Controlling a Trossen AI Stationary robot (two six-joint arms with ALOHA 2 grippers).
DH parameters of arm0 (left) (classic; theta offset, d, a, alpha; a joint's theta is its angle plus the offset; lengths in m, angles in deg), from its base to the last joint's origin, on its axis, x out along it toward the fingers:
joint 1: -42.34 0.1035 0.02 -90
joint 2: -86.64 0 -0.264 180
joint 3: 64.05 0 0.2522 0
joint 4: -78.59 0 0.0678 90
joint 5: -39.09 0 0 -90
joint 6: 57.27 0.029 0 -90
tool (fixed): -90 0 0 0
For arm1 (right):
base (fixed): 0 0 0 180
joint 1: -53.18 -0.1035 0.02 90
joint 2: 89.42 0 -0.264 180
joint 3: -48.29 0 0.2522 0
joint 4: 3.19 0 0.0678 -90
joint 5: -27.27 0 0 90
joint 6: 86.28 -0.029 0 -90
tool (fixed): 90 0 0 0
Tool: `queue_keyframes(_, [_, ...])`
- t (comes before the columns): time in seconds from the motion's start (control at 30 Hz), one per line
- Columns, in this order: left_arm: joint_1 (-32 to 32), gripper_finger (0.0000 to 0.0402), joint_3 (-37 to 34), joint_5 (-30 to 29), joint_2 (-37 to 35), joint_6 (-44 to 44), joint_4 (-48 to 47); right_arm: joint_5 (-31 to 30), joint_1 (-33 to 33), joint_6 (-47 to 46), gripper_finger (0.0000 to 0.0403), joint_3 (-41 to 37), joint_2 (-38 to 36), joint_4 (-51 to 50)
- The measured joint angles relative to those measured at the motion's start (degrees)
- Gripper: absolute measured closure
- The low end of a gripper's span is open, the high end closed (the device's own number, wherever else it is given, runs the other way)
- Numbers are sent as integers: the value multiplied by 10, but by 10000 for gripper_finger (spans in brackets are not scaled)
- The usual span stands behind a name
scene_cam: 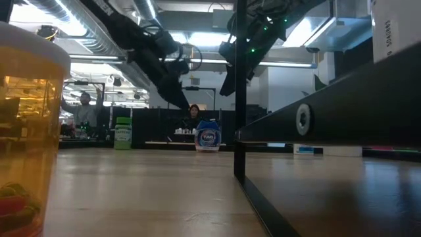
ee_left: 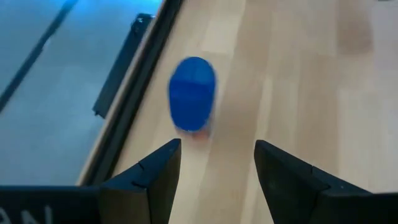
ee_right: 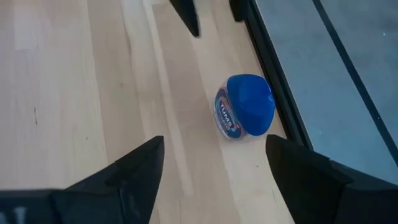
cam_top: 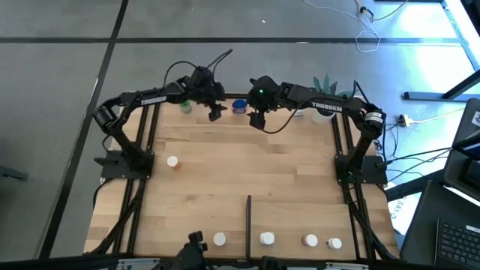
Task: Pick and place medicine bottles onto shelf by color
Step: Put the blue pill bottle onto the shelf
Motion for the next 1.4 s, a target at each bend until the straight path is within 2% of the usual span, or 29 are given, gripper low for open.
queue_keyframes(0.2, [-5, 204, 0, -54, 36, -72, 21, -1, 0, -16, 121, 0, 0, 0])
queue_keyframes(0.43, [-2, 204, 0, -117, 41, -71, 24, -1, 0, -17, 121, 0, 0, 0])
queue_keyframes(0.63, [4, 204, 0, -117, 42, -71, 24, -1, 0, -17, 121, 0, 0, 1])
queue_keyframes(0.93, [2, 204, 1, -112, 90, -73, 67, -2, 0, -17, 121, 0, 0, 5])
queue_keyframes(1.4, [-8, 204, 1, -97, 116, -73, 110, -2, 0, -17, 121, 0, 0, 5])
